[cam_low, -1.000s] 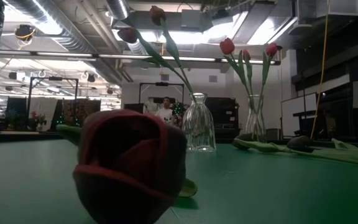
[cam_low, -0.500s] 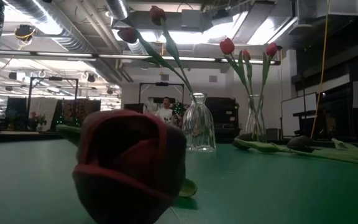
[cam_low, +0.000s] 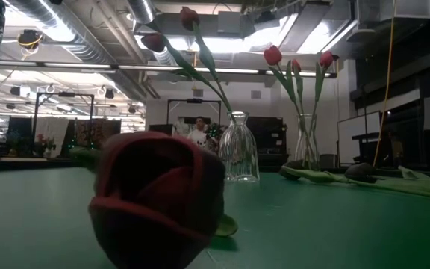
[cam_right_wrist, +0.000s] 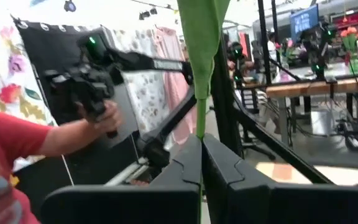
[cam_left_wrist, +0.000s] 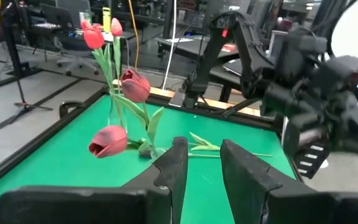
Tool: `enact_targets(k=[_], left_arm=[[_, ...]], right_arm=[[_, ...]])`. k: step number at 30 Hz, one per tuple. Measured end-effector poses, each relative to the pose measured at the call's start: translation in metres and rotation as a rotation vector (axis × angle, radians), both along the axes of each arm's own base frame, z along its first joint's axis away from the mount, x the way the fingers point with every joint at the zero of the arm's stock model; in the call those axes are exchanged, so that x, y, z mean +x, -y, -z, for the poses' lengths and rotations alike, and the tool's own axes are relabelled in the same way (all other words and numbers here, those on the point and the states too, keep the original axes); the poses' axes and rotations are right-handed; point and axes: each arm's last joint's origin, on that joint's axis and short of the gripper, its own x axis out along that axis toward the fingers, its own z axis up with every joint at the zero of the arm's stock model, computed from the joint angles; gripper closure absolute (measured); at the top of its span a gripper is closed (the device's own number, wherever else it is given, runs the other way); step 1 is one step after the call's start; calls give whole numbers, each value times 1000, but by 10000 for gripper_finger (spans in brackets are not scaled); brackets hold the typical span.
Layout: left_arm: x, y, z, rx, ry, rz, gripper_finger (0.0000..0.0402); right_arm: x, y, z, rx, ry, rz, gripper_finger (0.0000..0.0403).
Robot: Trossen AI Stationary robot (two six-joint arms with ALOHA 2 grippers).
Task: Sort flowers into vase by color
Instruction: Put the top left black tulip into the bottom transparent vase
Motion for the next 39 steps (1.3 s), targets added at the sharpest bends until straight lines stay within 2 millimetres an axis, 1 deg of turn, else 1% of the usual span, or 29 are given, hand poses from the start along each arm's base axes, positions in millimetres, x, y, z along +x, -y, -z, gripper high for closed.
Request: enact_targets(k=[2, 4, 8, 14, 23, 28, 33, 36, 39], left_arm=[[0, 0, 0, 3, 1, -15, 309], [0, 0, 0, 2, 1, -17, 309], [0, 0, 0, 3, 1, -19, 309], [0, -1, 0, 8, 3, -41, 309], [0, -2, 0, 16, 4, -59, 309], [0, -2, 0, 18, 3, -58, 309], [0, -2, 0, 18, 3, -58, 309], [0, -2, 0, 18, 3, -58, 309], [0, -2, 0, 17, 4, -58, 309]], right_arm=[[6, 2, 5, -9, -13, 2, 403], [10, 4, 5, -5, 4, 5, 403], [13, 10, 6, -21, -1, 21, 403], [13, 10, 6, -33, 8, 14, 403], [22, 5, 32, -28, -18, -3, 403], [24, 4, 37, -21, -31, -9, 398], [24, 3, 40, -39, -42, -28, 371], [24, 3, 43, -57, -65, -34, 339], [25, 3, 45, -63, -81, -33, 299]])
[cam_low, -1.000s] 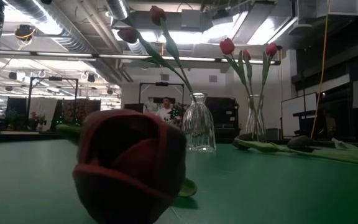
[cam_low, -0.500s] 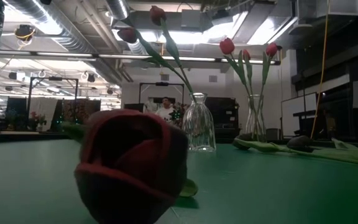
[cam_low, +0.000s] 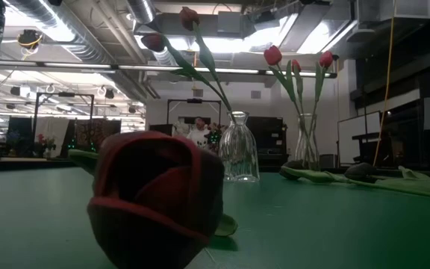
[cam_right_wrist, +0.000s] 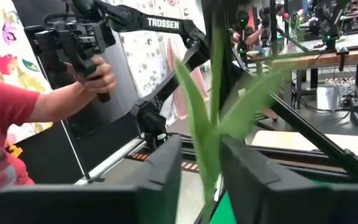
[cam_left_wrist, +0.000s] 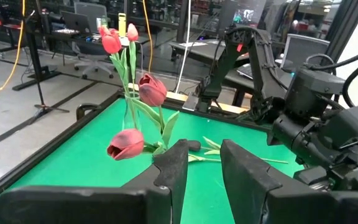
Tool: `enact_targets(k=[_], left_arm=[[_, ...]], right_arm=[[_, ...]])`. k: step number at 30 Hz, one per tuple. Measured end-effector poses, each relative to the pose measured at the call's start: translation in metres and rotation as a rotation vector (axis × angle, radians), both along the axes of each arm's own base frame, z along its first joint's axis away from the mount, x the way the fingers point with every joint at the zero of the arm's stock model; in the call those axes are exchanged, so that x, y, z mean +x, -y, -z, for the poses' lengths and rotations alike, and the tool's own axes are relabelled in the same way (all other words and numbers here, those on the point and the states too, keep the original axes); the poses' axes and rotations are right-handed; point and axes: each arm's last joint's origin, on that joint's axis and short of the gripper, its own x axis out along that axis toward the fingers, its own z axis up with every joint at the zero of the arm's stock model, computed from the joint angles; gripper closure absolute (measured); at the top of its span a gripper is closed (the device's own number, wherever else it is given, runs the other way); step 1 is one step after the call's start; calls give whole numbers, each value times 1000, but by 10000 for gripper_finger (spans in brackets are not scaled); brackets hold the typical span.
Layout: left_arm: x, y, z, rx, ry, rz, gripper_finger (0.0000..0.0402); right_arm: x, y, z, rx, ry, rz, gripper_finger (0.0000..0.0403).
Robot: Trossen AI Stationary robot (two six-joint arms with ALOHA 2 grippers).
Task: Sort flowers into vase by color
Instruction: Put the top left black tulip into the bottom transparent vase, then put the dark red tulip into the center transparent vase
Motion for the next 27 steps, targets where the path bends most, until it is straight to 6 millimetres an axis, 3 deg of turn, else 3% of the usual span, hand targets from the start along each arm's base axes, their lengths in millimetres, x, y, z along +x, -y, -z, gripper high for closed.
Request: enact_targets(k=[8, 15, 20, 27], left_arm=[[0, 0, 0, -57, 11, -9, 309], [0, 0, 0, -99, 16, -16, 309], [0, 0, 1, -74, 4, -13, 309], [-1, 0, 3, -57, -18, -13, 309]], right_arm=[[-5, 2, -6, -48, -86, -20, 200], [-45, 23, -32, -414, -434, 46, 178], [-64, 31, -17, -654, -618, 8, 178], [-50, 29, 15, -849, -547, -77, 178]])
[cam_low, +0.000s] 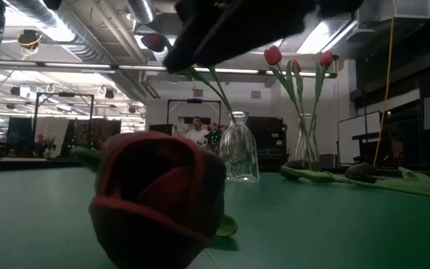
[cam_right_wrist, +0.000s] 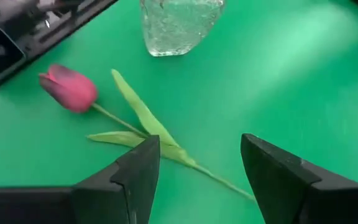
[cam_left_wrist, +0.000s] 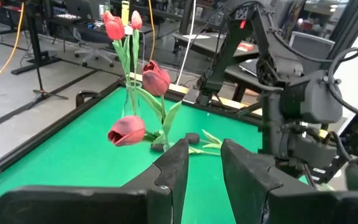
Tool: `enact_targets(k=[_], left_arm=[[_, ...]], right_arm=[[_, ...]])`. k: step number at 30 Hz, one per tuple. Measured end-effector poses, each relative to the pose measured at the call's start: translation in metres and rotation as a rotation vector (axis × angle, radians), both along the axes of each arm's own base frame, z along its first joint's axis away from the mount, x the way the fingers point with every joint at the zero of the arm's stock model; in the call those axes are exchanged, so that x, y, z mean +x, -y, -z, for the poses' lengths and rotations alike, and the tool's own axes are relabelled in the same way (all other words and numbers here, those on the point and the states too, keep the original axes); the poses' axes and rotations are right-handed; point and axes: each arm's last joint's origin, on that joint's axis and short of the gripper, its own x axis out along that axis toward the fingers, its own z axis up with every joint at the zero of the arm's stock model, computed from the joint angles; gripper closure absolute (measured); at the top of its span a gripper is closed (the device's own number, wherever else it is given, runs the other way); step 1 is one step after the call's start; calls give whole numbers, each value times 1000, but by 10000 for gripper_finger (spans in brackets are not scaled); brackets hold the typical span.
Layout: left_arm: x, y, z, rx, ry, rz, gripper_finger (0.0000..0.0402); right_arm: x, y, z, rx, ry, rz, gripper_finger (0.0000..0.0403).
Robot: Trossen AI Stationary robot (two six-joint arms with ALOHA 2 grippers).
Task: Sort flowers into vase by color
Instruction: Put the dark red tulip into the center transparent vase
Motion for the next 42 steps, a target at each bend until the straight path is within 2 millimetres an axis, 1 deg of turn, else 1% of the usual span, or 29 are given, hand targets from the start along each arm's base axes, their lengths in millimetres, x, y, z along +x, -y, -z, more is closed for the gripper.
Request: enact_targets(k=[2, 6, 13, 20, 27, 29, 32, 40, 42], left_arm=[[0, 0, 0, -2, -1, -1, 309], [0, 0, 1, -1, -6, -1, 309], [0, 0, 1, 3, -13, -1, 309], [-1, 0, 3, 11, -29, -1, 309], [-1, -1, 3, 16, -32, -5, 309], [-1, -1, 3, 16, -32, -5, 309], [-1, -1, 3, 16, -32, -5, 309], [-1, -1, 3, 8, -31, -7, 309], [-1, -1, 3, -2, -29, -9, 309]], right_arm=[[4, -1, 6, -30, 21, -37, 178], [9, -2, 29, -105, 4, -109, 178], [18, -6, 62, -206, 10, -226, 178], [21, -1, 79, -235, -16, -251, 178], [23, 1, 80, -226, -12, -279, 183], [23, 1, 81, -223, -14, -282, 198], [22, 1, 82, -218, -23, -288, 238], [23, 0, 86, -215, -31, -271, 384], [23, 0, 86, -229, -33, -240, 394]])
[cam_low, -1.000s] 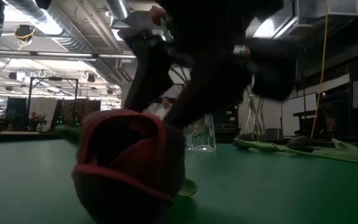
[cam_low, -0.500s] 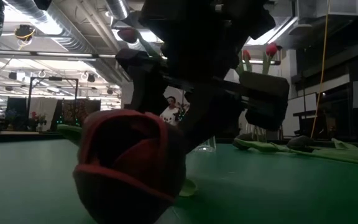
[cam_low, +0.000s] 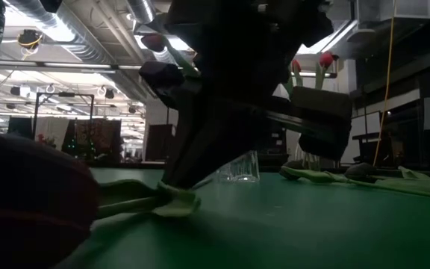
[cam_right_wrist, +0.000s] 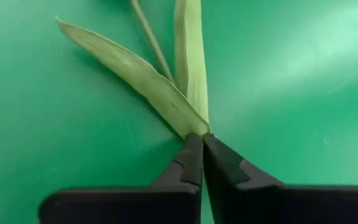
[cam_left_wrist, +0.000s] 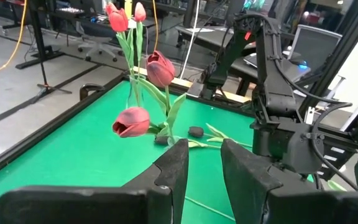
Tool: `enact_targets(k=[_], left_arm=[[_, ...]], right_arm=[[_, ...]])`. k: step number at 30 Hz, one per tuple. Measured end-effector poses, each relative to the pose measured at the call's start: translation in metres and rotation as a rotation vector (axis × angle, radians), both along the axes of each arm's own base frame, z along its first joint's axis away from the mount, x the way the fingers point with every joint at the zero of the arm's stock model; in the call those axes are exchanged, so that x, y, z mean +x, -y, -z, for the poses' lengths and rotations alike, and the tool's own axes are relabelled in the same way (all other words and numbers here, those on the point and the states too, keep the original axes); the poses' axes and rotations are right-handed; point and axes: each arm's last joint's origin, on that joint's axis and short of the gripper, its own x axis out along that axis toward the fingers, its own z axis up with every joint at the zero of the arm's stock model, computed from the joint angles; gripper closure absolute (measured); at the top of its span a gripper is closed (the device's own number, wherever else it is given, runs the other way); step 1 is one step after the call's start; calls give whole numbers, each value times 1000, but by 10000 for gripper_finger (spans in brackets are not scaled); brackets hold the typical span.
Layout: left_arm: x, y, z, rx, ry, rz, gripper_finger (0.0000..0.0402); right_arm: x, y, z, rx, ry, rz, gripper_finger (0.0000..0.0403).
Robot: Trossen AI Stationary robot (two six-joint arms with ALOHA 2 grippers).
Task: Sort flowers into vase by color
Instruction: Put the dark red tulip into the center transparent vase
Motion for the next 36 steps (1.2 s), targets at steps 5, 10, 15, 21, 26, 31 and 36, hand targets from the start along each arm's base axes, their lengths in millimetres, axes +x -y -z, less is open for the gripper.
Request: enact_targets(k=[5, 10, 15, 21, 26, 31, 36], left_arm=[[0, 0, 0, -6, 1, -1, 309], [0, 0, 0, -6, 1, -1, 309], [0, 0, 0, -6, 1, -1, 309], [0, 0, 0, -7, 1, -1, 309], [0, 0, 0, -5, -2, -1, 309], [0, 0, 1, -2, -7, -1, 309], [-1, 0, 3, 9, -26, -1, 309]], right_arm=[[0, 0, 0, 25, -16, 89, 391], [2, 0, -4, 51, -40, 141, 398], [7, -4, -19, 55, -50, 174, 401], [6, -19, -41, 28, -72, 158, 401], [2, -30, -52, 12, -101, 141, 400], [5, -24, -53, -6, -85, 97, 362], [16, -7, -53, 74, -86, 135, 270]])
